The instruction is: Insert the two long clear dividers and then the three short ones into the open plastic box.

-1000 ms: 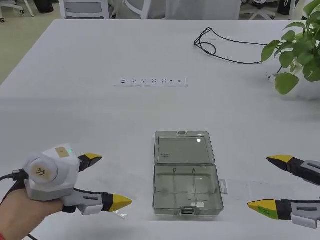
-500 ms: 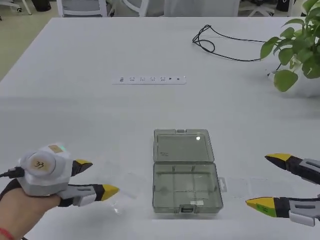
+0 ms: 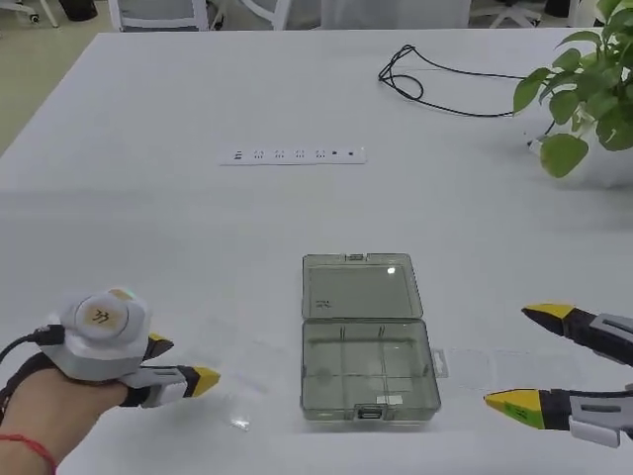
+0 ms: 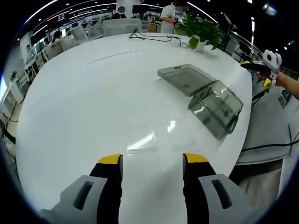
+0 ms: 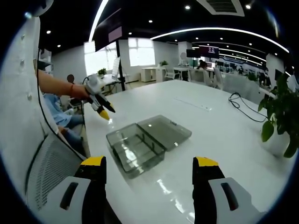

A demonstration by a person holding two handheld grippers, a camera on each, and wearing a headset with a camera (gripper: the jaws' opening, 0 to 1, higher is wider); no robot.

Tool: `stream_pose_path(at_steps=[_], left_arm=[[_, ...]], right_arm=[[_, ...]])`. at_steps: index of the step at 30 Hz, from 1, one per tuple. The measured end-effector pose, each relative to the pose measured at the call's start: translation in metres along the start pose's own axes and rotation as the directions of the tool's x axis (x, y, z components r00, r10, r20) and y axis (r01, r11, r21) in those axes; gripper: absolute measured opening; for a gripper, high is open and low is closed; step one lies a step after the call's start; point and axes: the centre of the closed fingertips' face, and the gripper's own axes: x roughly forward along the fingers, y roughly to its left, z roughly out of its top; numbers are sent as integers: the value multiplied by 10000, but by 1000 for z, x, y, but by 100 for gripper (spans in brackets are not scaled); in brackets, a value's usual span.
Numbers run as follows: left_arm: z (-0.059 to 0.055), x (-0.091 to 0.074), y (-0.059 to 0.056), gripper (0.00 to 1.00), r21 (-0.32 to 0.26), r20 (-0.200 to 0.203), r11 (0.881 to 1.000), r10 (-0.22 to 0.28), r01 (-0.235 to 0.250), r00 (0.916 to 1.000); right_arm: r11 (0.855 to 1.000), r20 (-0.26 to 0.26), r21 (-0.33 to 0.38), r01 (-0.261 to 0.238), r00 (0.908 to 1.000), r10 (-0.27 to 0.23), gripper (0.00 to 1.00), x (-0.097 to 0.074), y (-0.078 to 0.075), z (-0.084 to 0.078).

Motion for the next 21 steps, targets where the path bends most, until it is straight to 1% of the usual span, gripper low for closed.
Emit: stream_pose_path(at_steps=[1,5,6,7,8,11,13,16,18,21], left_arm=[[-3,1,1,50,-80,-153,10000,36,-37,9999],[-8,7,3,47,-141,-530,9997,167,-175,9985],[-11,8,4,47,-194,-701,9996,212,-226,9973],[-10,10,5,47,-174,-699,9996,225,-237,9973],[-11,12,7,47,-208,-770,9993,306,-323,9966],[-12,15,7,45,-205,-935,9991,358,-379,9950],[-15,18,7,45,-212,-1133,9989,389,-415,9928],[-18,26,11,45,-177,-1319,9985,491,-518,9900],[-19,25,13,43,54,-1452,9979,646,-645,9873],[-20,26,16,41,30,-1540,9970,766,-770,9851]], right_arm=[[10000,10,14,13,10000,-13,76,0,0,0],[10000,34,43,41,10000,-41,76,-1,-1,0],[10000,41,53,49,10000,-49,76,0,-1,0],[10000,38,67,48,10000,-48,76,0,-1,0],[10000,46,72,53,10000,-53,76,0,-1,0],[9999,58,88,61,10000,-61,76,0,-1,0],[9999,65,98,81,9999,-82,76,0,-2,0],[9998,88,132,112,9999,-113,76,-1,-2,0],[9998,117,167,119,9999,-121,76,-1,-2,0],[9997,120,187,136,9998,-138,75,-1,-2,-1]])
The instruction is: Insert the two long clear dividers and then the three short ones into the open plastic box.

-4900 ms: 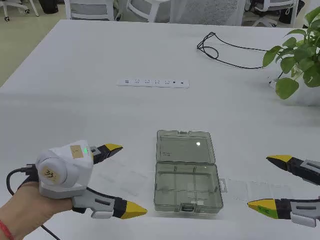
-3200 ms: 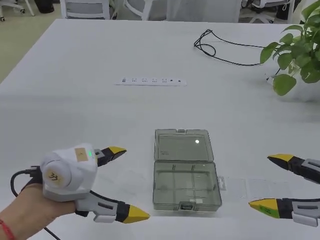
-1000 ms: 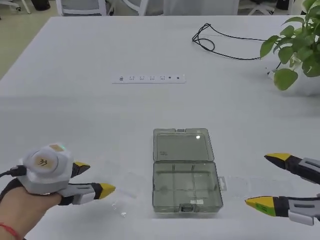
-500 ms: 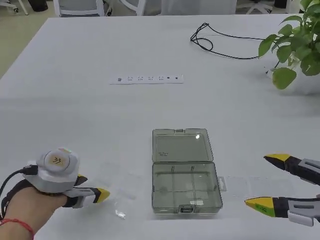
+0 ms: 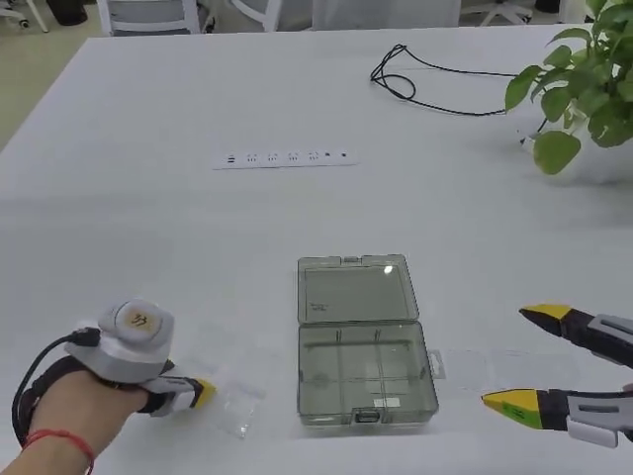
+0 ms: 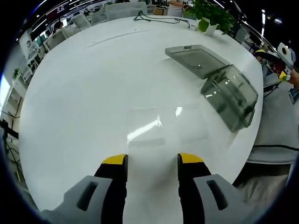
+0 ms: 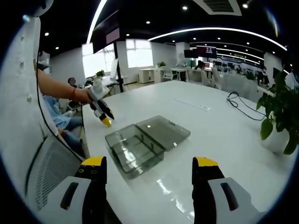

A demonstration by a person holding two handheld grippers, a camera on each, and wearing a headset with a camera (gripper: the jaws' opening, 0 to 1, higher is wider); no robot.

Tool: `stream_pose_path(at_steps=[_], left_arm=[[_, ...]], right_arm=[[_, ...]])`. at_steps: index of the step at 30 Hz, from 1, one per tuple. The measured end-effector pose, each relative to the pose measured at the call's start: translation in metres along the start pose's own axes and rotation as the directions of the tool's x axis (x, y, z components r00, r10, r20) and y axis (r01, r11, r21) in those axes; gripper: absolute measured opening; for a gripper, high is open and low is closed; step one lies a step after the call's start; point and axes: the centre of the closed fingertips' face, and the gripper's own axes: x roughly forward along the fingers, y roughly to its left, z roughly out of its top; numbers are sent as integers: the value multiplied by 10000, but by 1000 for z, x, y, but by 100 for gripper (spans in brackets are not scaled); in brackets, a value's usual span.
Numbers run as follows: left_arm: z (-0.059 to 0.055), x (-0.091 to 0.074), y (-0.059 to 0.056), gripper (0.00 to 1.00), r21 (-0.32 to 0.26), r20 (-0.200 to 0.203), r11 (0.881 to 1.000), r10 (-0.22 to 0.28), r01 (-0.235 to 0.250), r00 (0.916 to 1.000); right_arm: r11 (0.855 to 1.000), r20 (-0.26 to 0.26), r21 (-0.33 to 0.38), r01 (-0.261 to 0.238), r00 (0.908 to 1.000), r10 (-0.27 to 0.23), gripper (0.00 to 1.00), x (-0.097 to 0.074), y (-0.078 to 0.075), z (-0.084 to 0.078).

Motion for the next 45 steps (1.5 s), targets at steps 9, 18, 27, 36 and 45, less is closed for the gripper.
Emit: stream_pose_path(at_steps=[9,18,27,36,45], left_arm=[[-2,0,3,36,475,-326,9979,451,-436,9984],[-4,0,5,33,412,-572,9981,475,-452,9972],[-3,-2,5,32,222,-691,9995,250,-235,9973],[-4,-4,2,31,154,-681,9999,66,-56,9977],[-5,-8,-3,31,-214,-486,9997,-157,147,9987]], right_arm=[[10000,38,65,14,10000,-14,75,1,-1,-1],[10000,52,89,20,10000,-20,75,2,-1,-1],[9999,31,108,6,10000,-6,75,2,1,-2],[10000,35,95,-13,10000,13,75,2,3,-1],[9999,7,65,-92,10000,92,75,4,7,-1]])
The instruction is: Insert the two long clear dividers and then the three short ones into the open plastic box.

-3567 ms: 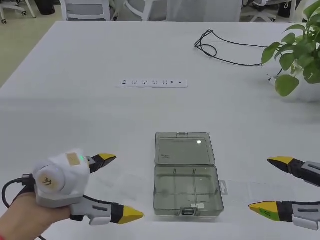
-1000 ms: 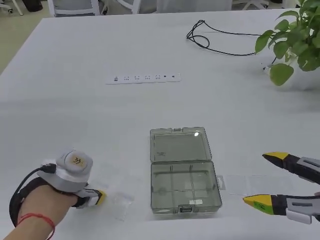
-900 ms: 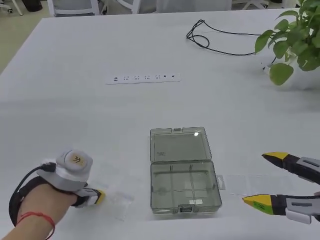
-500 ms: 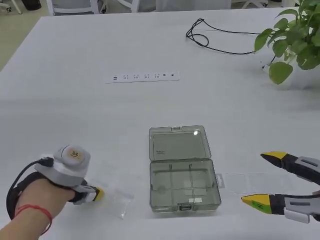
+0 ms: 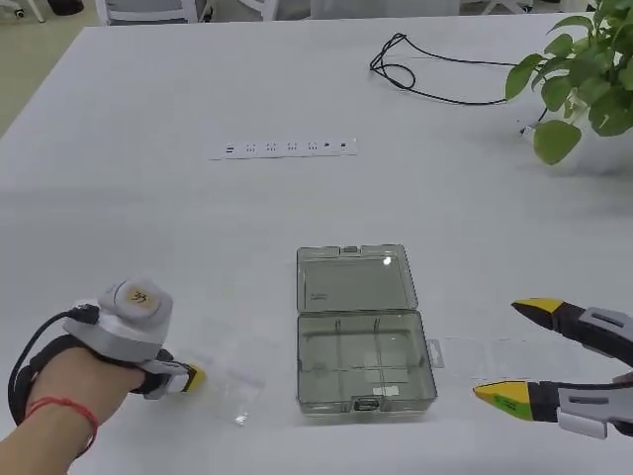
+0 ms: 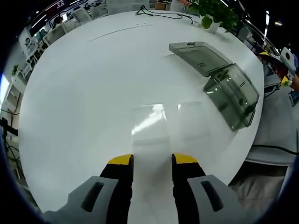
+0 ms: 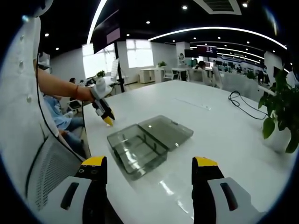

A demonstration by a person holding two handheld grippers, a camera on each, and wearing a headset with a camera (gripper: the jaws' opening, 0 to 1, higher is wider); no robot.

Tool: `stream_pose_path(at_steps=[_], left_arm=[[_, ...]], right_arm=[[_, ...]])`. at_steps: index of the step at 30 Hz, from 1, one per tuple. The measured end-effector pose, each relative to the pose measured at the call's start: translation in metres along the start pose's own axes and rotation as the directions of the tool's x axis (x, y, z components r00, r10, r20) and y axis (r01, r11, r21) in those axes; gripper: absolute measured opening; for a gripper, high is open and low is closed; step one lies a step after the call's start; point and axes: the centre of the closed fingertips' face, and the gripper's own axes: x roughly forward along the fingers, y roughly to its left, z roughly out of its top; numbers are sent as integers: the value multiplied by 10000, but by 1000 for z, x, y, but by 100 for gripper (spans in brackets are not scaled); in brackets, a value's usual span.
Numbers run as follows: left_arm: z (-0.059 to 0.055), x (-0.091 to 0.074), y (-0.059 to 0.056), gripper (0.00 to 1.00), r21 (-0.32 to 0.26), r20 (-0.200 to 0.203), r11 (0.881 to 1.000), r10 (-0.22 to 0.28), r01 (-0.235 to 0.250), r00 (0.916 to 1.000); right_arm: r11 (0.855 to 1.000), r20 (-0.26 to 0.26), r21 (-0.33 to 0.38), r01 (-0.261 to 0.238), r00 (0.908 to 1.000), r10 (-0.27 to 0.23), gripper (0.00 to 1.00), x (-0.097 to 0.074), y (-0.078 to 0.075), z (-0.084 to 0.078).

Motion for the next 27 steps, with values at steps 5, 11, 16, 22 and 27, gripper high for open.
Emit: stream_pose_path(at_steps=[5,11,16,22,27], left_arm=[[0,-2,-5,31,-66,126,9998,-209,210,9997],[3,-7,-9,31,-383,467,9987,-310,328,9984],[11,-14,-13,31,-644,915,9967,-438,499,9948],[21,-22,-19,30,-964,1522,9922,-643,796,9862],[33,-33,-29,30,-1110,2108,9876,-854,1107,9738]], right_arm=[[10000,5,-15,-34,10000,34,74,1,1,1],[10000,-1,-25,-83,10000,83,74,2,4,2],[9999,22,-47,-100,9999,100,74,3,5,4],[9999,80,-37,-131,9999,131,74,4,6,7],[9998,200,55,-167,9997,166,73,5,8,13]])
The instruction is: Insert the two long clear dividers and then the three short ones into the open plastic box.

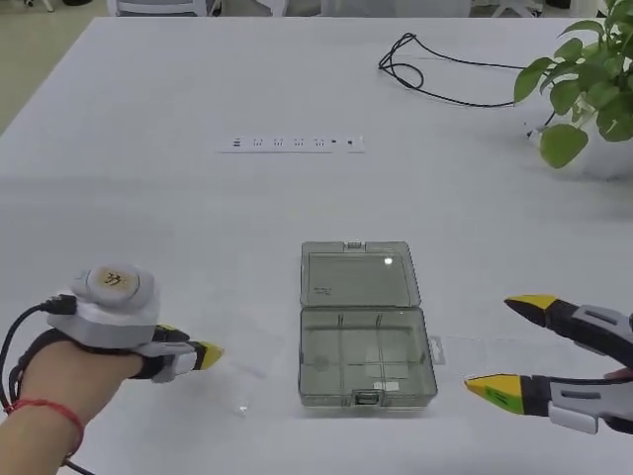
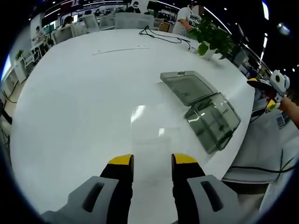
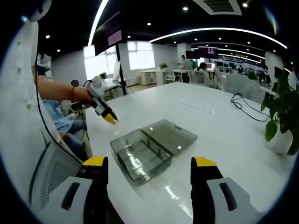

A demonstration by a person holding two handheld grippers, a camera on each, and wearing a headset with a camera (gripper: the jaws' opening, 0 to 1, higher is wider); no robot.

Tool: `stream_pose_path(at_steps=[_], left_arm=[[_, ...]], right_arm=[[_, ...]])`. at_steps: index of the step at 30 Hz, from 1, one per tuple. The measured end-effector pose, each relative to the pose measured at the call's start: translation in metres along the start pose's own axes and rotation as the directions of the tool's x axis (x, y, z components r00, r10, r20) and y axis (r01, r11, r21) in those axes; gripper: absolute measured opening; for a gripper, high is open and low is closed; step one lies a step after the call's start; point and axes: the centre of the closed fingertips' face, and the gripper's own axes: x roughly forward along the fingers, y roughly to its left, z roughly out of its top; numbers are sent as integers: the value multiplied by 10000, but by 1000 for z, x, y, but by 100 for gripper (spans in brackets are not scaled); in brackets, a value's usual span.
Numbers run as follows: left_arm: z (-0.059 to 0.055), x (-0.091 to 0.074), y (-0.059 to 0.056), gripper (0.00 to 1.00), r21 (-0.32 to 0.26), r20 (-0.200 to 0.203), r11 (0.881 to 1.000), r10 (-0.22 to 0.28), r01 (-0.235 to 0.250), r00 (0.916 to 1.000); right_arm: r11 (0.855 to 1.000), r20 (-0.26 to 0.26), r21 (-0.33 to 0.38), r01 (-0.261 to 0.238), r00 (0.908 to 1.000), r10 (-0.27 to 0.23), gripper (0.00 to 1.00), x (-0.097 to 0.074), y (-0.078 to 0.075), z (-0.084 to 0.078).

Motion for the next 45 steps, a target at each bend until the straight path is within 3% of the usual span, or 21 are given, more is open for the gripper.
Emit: stream_pose_path(at_steps=[5,12,19,24,28,34,45], left_arm=[[15,-8,-13,30,-238,567,9991,-327,341,9979],[38,-16,-35,30,-395,1376,9950,-854,916,9868],[56,-20,-65,30,-415,2072,9836,-1632,1753,9646],[61,-19,-82,30,-494,2350,9746,-2012,2185,9509],[67,-20,-96,30,-540,2671,9641,-2370,2601,9340],[74,-19,-120,30,-341,2953,9538,-2758,2986,9147],[83,-21,-147,30,-43,3264,9423,-3150,3347,8912]], right_arm=[[10000,114,11,-12,9999,12,72,2,3,8],[9999,341,105,-27,9994,23,72,5,7,20],[9992,802,405,-26,9968,-6,70,9,12,38],[9977,1022,680,-83,9948,14,66,12,16,50],[9939,1118,1097,-150,9937,26,62,15,20,59],[9886,1213,1497,-182,9926,0,55,21,21,69],[9796,1202,2009,-53,9926,-193,46,38,31,79]])
